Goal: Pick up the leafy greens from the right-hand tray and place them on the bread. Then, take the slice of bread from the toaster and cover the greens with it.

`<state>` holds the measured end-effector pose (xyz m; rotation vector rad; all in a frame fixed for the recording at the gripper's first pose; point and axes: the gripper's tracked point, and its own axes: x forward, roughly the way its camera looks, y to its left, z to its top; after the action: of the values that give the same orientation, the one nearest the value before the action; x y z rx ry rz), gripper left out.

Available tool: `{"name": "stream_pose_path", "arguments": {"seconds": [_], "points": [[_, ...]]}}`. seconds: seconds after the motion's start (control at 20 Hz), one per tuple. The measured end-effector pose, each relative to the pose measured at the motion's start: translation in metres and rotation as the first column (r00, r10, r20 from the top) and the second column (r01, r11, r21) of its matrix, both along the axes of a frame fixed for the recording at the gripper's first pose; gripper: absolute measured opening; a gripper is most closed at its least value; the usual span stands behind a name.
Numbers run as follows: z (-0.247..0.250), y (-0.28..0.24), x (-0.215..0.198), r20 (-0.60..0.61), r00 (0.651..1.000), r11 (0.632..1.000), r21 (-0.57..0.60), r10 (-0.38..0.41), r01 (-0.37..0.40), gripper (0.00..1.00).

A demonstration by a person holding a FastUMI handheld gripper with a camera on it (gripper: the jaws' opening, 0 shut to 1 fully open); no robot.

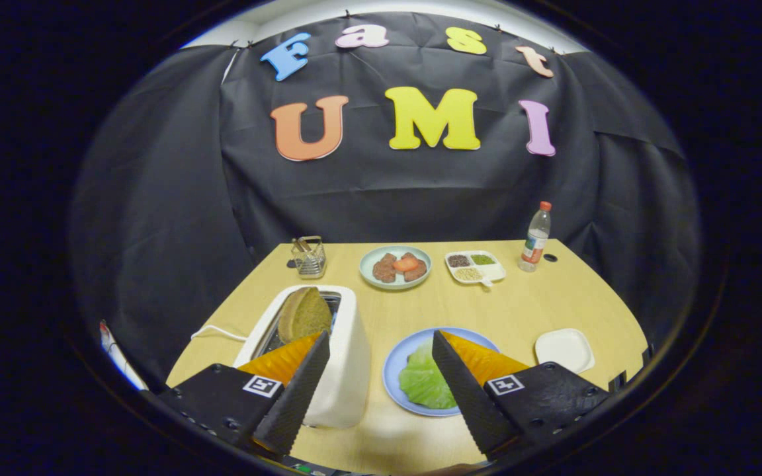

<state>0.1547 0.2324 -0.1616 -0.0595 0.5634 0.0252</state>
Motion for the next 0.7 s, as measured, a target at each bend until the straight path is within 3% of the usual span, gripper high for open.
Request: {"name": "stream_pose_path", "arguments": {"seconds": [0.5,0.65,0.7], "points": [[-0.022,0.061,0.053,-0.066,0.997,0.999,-0.020,0.040,-0.042,0.97],[-0.035,0.066,0.059,-0.092,0.995,0.999,-0.017,0.048,-0.050,0.88],[-0.040,0.068,0.060,-0.091,0.995,0.999,0.000,0.051,-0.051,0.69]]}}
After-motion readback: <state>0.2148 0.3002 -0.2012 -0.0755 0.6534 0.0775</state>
